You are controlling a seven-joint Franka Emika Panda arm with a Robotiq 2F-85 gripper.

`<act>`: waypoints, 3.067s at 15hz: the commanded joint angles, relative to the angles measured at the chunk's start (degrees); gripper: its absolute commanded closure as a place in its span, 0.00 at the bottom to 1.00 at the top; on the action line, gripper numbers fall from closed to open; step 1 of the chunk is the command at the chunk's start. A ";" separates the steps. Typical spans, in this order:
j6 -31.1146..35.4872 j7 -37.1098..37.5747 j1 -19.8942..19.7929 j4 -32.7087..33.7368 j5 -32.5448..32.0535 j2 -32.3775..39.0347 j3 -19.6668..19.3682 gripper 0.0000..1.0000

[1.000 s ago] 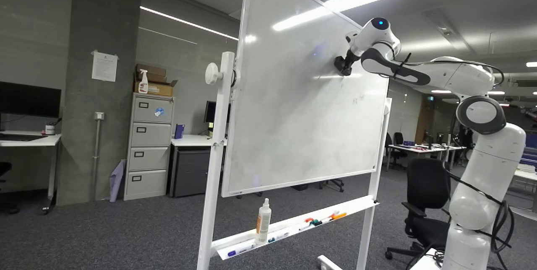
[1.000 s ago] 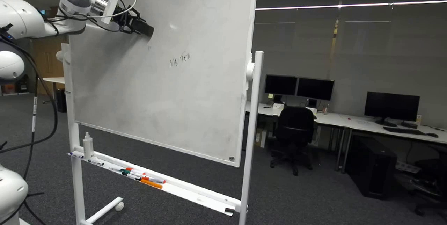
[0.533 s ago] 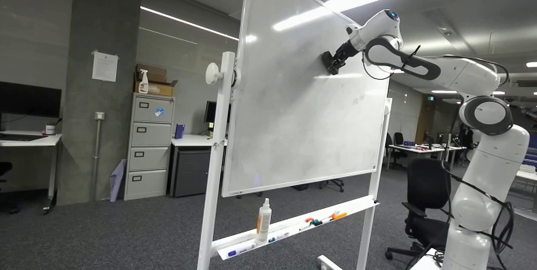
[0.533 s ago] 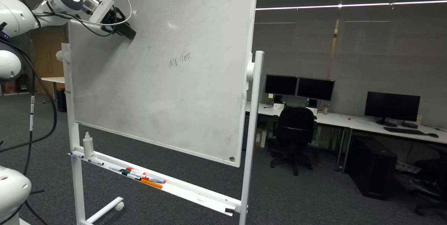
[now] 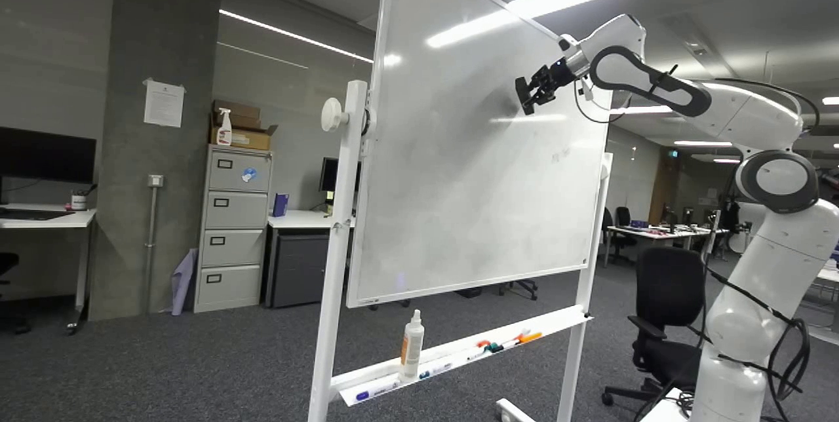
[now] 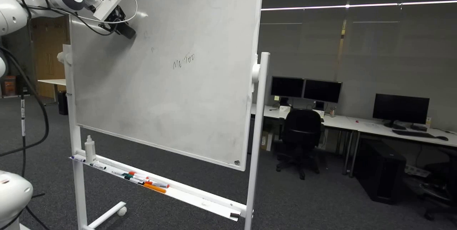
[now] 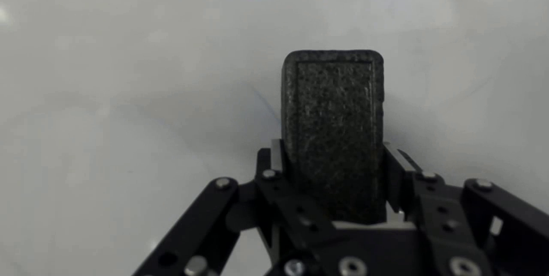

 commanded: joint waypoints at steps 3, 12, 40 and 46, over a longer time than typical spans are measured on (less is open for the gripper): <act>21.16 -10.69 3.09 -11.27 11.87 -6.94 -8.61 0.66; 49.07 -11.17 9.18 -27.59 24.50 -6.78 -14.15 0.66; 43.28 -9.90 14.14 -41.47 24.41 -15.69 -22.07 0.66; 40.10 -8.37 13.20 -42.95 22.57 -16.60 -20.95 0.66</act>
